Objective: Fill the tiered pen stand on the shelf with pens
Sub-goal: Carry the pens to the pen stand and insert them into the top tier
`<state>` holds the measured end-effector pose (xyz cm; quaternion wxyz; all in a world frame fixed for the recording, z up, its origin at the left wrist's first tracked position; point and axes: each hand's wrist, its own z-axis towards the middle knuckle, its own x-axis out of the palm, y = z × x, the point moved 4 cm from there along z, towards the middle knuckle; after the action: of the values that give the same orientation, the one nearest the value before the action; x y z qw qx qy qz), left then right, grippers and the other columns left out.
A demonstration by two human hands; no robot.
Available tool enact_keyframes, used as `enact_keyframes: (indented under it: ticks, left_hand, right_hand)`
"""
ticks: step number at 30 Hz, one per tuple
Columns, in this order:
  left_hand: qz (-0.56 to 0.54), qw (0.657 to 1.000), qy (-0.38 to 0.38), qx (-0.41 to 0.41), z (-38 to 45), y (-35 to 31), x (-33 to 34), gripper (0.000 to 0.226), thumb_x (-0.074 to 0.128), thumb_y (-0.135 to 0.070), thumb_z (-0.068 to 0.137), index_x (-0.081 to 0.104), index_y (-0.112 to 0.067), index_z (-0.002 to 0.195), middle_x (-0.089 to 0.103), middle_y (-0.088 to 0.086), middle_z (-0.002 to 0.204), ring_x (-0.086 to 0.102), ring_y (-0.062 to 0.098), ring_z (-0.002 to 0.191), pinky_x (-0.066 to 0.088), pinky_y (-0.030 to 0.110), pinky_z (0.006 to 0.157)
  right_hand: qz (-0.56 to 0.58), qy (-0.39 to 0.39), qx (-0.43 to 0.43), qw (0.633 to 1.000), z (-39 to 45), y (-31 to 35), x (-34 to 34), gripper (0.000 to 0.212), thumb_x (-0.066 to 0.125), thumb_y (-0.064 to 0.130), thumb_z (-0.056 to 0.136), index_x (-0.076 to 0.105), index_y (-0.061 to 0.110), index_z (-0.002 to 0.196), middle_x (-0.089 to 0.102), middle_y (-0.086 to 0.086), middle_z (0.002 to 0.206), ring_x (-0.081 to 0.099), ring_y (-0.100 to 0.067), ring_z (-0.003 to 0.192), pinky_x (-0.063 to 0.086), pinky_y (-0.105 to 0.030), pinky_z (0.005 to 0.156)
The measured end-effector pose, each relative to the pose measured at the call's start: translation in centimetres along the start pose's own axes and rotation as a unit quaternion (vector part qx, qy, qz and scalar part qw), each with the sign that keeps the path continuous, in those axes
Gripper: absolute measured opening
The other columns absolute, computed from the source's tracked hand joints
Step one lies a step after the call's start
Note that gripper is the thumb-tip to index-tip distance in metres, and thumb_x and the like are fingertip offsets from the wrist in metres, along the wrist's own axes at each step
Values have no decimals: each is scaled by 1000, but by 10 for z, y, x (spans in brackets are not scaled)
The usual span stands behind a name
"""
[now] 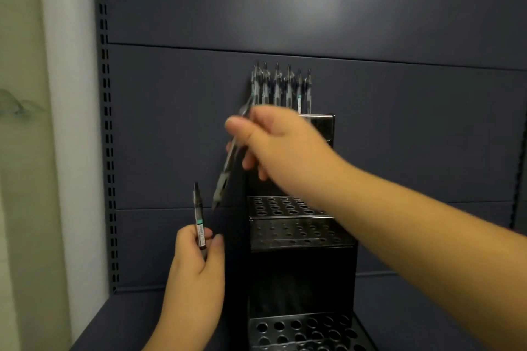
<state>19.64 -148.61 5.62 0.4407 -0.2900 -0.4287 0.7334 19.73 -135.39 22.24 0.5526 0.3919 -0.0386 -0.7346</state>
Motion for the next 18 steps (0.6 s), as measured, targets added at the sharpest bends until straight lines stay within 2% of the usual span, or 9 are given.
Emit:
enact_keyframes:
  ticks: [2, 4, 7, 10, 13, 15, 18]
  left_hand:
    - [-9, 1000, 2, -8, 3, 6, 0, 9, 52, -23, 101, 48, -30, 95, 51, 6, 74, 48, 19, 62, 46, 40, 59]
    - [-16, 1000, 8, -9, 4, 9, 1, 9, 50, -23, 101, 51, -26, 93, 48, 4, 70, 45, 17, 61, 44, 38, 58]
    - [-14, 1000, 15, -17, 4, 13, 2, 20, 46, -27, 102, 53, -15, 87, 43, -1, 63, 40, 16, 58, 39, 36, 56]
    - [-13, 999, 13, -31, 4, 18, 2, 27, 44, -33, 101, 51, -14, 83, 39, -3, 61, 39, 18, 60, 38, 39, 59]
    - [-6, 999, 11, -32, 5, 21, 2, 27, 44, -34, 101, 49, -20, 78, 39, -5, 60, 39, 19, 62, 39, 41, 62]
    - [3, 999, 12, -33, 5, 23, 3, 28, 45, -34, 100, 49, -26, 73, 40, -5, 61, 40, 18, 61, 40, 41, 62]
    - [14, 999, 14, -30, 6, 24, 3, 28, 44, -34, 99, 49, -26, 72, 42, -3, 62, 42, 18, 62, 41, 43, 62]
  right_hand:
    - [114, -48, -9, 992, 12, 0, -24, 20, 55, 26, 104, 61, 18, 87, 71, -6, 84, 63, -8, 60, 52, -27, 52]
    - [156, -119, -30, 980, 24, 2, -57, 20, 52, 23, 106, 62, 13, 90, 67, -10, 82, 63, -13, 60, 57, -29, 53]
    - [86, -218, -52, 971, 42, -3, -108, 27, 47, 28, 108, 64, 11, 97, 66, -12, 86, 67, -15, 66, 60, -28, 63]
    - [36, -280, -41, 959, 64, -25, -144, 27, 47, 27, 108, 64, 10, 94, 67, -12, 85, 66, -15, 64, 60, -29, 63]
    - [1, -268, 12, 963, 87, -46, -161, 27, 50, 25, 107, 62, 5, 93, 64, -14, 82, 67, -16, 58, 61, -34, 63]
    - [-28, -231, 47, 972, 95, -53, -162, 26, 52, 24, 106, 62, 5, 93, 64, -15, 82, 68, -16, 58, 63, -33, 64]
    - [-54, -157, 67, 984, 99, -56, -155, 25, 55, 25, 105, 63, 1, 106, 68, -20, 89, 70, -18, 63, 64, -29, 65]
